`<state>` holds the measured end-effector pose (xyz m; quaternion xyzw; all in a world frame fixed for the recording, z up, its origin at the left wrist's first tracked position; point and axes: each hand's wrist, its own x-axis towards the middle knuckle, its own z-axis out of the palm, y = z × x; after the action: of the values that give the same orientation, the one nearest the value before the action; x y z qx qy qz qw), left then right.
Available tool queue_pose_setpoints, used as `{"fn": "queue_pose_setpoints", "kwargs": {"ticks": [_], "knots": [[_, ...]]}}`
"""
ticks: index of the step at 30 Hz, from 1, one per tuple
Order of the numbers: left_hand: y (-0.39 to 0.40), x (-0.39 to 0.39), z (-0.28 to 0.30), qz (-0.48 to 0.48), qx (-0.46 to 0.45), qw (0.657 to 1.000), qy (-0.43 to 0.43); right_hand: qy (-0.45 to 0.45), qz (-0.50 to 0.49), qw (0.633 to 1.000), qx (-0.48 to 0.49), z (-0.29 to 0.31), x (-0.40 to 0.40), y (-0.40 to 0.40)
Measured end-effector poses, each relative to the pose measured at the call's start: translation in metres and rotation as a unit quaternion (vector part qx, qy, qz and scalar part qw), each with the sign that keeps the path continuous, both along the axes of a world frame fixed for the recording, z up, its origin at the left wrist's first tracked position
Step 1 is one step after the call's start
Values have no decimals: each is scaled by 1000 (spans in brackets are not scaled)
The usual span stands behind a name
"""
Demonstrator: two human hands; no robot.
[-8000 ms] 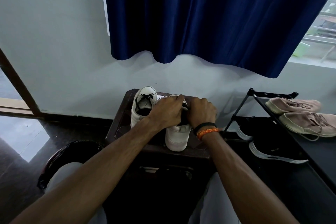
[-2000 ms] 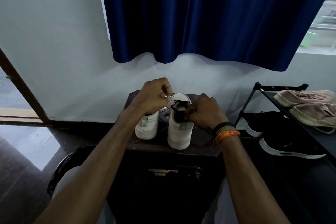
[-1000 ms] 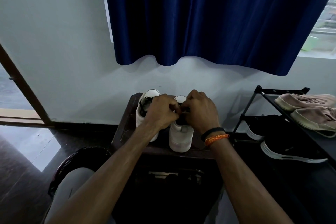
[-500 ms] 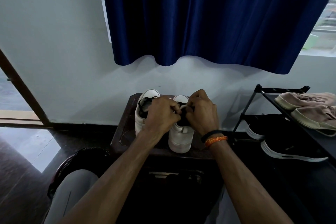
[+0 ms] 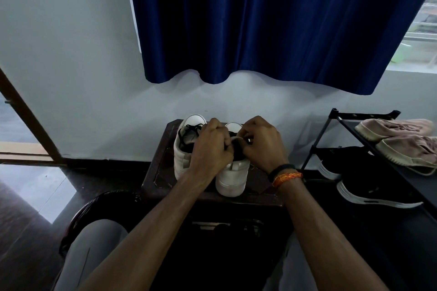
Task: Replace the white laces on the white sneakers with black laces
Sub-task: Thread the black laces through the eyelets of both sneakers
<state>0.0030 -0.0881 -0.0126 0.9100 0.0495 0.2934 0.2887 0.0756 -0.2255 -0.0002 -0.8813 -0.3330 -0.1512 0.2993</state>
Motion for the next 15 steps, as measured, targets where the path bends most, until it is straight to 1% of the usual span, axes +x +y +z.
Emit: {"fn": "queue_pose_setpoints", "kwargs": {"ticks": [2, 4, 6, 8, 11, 15], "knots": [[-2, 4, 8, 7, 26, 1000, 4, 23, 0, 999, 24, -3, -1, -1], [-1, 7, 15, 11, 67, 998, 19, 52, 0, 998, 21, -1, -4, 0], [3, 8, 16, 12, 111, 993, 33, 90, 2, 996, -19, 5, -8, 3], [6, 9, 16, -14, 134, 990, 38, 103, -22, 991, -77, 10, -10, 9], [8, 8, 15, -64, 117, 990, 51, 85, -70, 985, -133, 13, -5, 20], [5, 8, 15, -76, 92, 992, 45, 26, -93, 979, -181, 12, -1, 31]]}}
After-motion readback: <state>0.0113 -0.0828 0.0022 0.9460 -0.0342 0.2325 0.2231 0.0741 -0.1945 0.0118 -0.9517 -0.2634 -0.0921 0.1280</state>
